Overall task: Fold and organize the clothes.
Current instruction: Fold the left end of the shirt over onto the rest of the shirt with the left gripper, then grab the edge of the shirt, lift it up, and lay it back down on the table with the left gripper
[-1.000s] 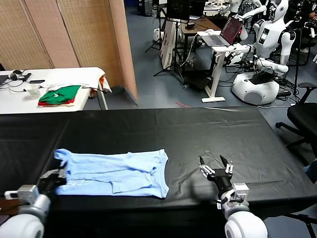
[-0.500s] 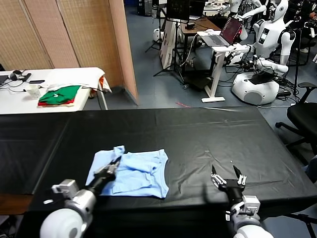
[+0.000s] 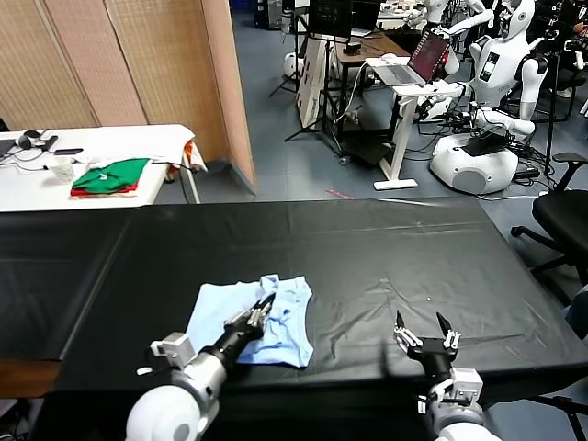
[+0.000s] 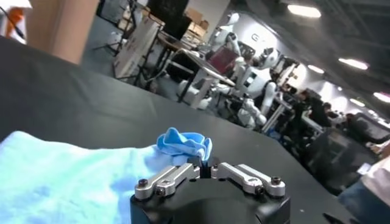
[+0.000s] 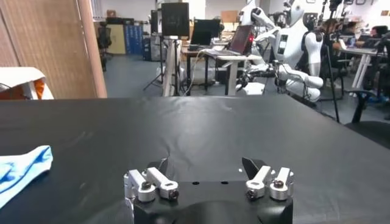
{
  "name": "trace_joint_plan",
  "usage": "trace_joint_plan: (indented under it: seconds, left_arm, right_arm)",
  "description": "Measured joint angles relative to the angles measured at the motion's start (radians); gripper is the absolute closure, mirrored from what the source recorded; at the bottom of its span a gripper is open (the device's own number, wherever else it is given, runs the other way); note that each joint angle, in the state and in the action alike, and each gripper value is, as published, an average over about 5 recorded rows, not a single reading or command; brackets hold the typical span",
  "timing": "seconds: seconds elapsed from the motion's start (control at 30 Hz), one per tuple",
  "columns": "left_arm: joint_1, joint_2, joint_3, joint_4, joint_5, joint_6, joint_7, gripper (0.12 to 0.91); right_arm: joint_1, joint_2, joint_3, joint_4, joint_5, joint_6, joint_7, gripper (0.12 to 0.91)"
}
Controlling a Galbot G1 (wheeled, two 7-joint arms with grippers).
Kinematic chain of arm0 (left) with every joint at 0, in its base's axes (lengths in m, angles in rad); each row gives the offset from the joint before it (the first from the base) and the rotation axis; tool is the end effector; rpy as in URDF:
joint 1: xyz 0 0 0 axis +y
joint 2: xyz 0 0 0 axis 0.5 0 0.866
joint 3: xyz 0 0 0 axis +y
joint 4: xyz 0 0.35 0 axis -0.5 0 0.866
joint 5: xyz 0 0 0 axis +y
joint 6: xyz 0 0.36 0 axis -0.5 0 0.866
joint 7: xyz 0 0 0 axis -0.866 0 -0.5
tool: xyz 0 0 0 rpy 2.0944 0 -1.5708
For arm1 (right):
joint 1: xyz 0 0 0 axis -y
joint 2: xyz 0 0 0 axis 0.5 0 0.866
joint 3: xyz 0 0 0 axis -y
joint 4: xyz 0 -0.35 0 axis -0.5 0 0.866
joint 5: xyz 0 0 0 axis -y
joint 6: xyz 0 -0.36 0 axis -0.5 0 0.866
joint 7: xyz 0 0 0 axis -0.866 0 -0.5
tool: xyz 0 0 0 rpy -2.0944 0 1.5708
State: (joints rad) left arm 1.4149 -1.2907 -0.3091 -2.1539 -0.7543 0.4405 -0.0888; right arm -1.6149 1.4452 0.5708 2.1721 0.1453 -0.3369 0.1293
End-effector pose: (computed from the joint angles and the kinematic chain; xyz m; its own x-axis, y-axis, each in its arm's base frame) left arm 0.2152 -0.0195 -0.2582 -0.8491 0.4596 0.2602 0.2796 0.8092 -0.5168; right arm 0.1729 -0.0322 -0.2804 -0.9502 0.0937 0.2971 0.0905 0.9956 -0.0246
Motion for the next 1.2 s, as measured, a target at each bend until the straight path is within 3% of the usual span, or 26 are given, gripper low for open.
trace_joint_plan:
  seconds: [0.43, 0.53, 0.77, 0.87, 0.97, 1.2]
  left_arm:
    - [-0.017, -0.063, 0.037, 0.084, 0.171, -0.044, 0.027, 0.833]
    - [-0.016, -0.08, 0.049, 0.091, 0.155, -0.047, 0.03, 0.738]
    - [-0.007, -0.135, 0.047, 0.081, 0.054, -0.054, 0.032, 0.301]
    - [-0.006, -0.135, 0.025, 0.069, 0.062, -0.078, 0.032, 0.168]
    - [-0.005, -0.113, -0.014, 0.064, 0.121, -0.109, 0.045, 0.129]
    - [0.033, -0.007, -0.149, 0.095, 0.287, -0.201, 0.09, 0.123]
  right_arm:
    - [0.002, -0.016, -0.03, 0.003, -0.005, -0.001, -0.015, 0.118]
    - [0.004, -0.029, -0.049, 0.001, 0.007, -0.004, -0.027, 0.118]
    - [0.016, -0.076, -0.115, 0.009, 0.057, -0.014, -0.059, 0.118]
    - [0.039, -0.1, -0.149, 0.009, 0.076, -0.032, -0.061, 0.118]
    - [0.076, -0.115, -0.189, -0.005, 0.079, -0.041, -0.06, 0.118]
    - [0.14, -0.119, -0.261, -0.041, 0.061, -0.027, -0.073, 0.118]
